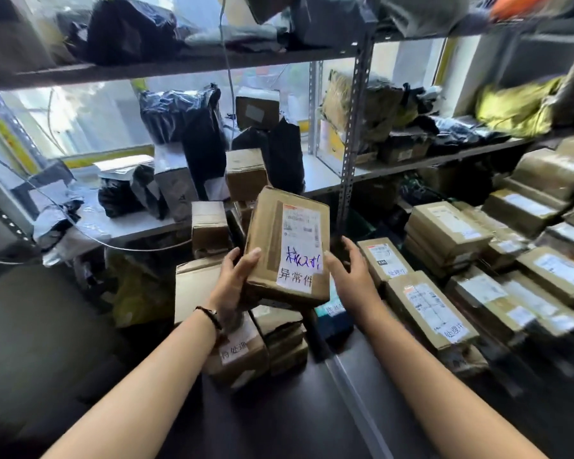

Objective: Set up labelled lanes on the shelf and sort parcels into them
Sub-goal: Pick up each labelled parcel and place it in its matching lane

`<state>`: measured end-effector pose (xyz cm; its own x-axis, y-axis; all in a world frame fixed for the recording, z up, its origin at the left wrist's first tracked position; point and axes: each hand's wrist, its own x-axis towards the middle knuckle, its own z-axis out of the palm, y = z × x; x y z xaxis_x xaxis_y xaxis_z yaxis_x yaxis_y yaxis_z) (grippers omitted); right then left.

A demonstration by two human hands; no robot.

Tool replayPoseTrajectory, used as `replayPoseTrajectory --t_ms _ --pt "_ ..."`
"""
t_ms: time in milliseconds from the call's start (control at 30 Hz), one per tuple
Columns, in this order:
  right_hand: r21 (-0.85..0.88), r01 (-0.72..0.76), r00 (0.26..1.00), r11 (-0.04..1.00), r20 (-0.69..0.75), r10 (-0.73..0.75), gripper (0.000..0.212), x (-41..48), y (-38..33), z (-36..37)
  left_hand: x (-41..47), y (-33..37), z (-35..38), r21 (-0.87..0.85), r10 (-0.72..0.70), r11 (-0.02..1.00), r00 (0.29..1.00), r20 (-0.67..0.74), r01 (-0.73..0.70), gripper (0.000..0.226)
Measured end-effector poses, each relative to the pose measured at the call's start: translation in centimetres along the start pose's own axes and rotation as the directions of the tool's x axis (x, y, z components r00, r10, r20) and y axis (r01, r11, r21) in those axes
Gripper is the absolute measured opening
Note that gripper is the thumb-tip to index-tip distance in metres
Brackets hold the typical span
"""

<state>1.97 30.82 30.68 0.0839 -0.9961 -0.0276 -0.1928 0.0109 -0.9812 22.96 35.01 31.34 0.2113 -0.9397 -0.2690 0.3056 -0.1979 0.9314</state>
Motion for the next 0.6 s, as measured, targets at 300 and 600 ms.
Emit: replayPoseTrajectory --t_ms 300,600 --pt "0.342 0.033 0.971 0.939 0.210 -0.111 0.051 -9.9 -2.1 -1.5 -6.3 0.0 0.1 -0.042 0.133 0.991 0.949 0.285 -0.126 0.084" --pt "0.362 -0.023 0.999 0.932 0.049 0.006 0.061 -17.9 0.5 -3.7 -12.1 -3.3 2.1 -0.157 0.151 0.983 0.897 0.414 -0.094 0.067"
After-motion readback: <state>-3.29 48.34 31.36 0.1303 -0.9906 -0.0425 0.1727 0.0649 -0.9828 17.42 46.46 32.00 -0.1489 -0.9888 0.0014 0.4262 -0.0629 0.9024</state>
